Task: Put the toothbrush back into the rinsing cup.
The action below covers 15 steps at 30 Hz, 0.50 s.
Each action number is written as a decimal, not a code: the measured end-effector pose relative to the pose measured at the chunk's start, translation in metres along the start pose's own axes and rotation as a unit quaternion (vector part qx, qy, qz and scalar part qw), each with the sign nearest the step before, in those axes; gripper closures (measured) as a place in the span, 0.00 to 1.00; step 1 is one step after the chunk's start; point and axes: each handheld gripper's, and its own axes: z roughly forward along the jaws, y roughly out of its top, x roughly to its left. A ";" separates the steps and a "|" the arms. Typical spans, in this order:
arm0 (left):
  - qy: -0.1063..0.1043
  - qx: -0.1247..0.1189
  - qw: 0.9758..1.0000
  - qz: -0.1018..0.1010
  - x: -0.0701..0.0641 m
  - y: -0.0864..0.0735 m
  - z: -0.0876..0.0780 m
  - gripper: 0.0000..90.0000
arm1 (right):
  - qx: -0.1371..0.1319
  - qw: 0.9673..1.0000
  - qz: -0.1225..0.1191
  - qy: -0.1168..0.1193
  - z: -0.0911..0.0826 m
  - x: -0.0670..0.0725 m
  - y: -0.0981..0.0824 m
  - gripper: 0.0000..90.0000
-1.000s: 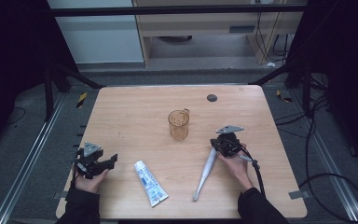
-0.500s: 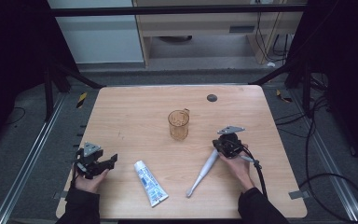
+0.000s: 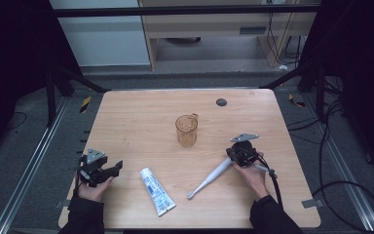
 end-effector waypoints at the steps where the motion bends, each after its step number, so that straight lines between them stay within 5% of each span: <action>1: 0.000 0.000 1.000 0.000 0.000 0.000 0.000 0.38 | 0.000 1.000 0.000 0.000 0.000 0.000 0.000 0.99; 15: 0.000 -0.003 1.000 -0.002 0.000 0.000 -0.001 0.38 | 0.012 1.000 -0.009 0.003 -0.013 0.001 -0.009 0.98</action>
